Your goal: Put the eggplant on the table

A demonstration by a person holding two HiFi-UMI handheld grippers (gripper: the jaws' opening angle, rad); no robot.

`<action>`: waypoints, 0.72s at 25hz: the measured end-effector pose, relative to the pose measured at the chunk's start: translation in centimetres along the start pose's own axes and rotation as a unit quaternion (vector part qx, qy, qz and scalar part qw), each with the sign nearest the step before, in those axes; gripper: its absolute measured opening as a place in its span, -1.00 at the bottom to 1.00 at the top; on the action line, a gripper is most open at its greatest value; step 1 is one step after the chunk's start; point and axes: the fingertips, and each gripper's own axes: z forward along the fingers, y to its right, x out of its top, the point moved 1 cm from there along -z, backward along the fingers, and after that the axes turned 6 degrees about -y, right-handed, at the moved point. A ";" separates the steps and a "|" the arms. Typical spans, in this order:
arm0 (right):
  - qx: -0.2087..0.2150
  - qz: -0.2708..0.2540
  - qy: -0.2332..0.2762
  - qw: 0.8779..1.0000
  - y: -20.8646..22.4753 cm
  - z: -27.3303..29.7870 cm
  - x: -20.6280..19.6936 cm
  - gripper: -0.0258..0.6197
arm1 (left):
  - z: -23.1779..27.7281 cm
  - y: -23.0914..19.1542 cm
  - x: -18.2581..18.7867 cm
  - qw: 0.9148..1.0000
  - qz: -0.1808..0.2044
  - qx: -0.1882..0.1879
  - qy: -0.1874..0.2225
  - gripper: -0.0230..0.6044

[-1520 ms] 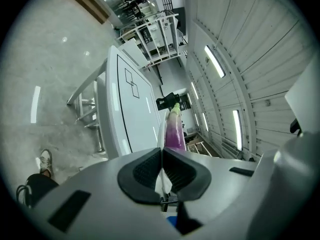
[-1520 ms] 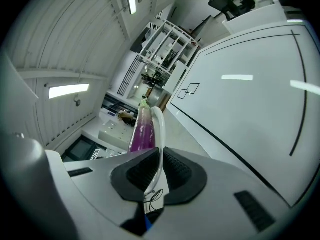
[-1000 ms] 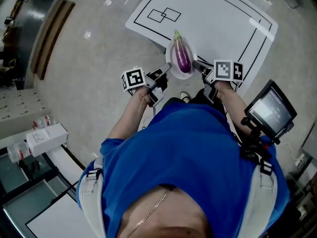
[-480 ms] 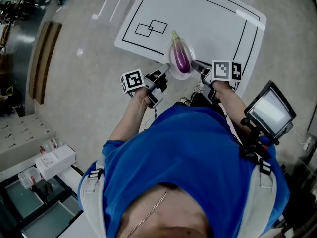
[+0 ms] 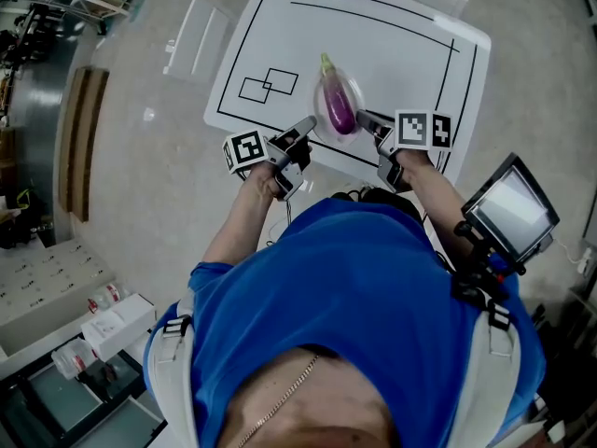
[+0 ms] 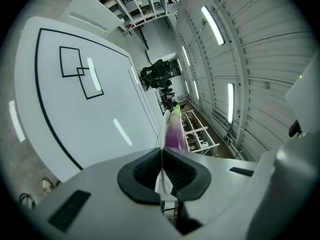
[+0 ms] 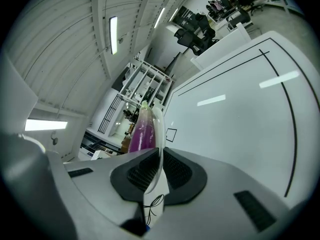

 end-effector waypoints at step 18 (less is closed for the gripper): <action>-0.032 0.052 0.071 0.996 1.4 -1.4 4.4 -0.83 | 4.6 1.8 4.6 0.997 0.027 -0.004 -0.076 -0.86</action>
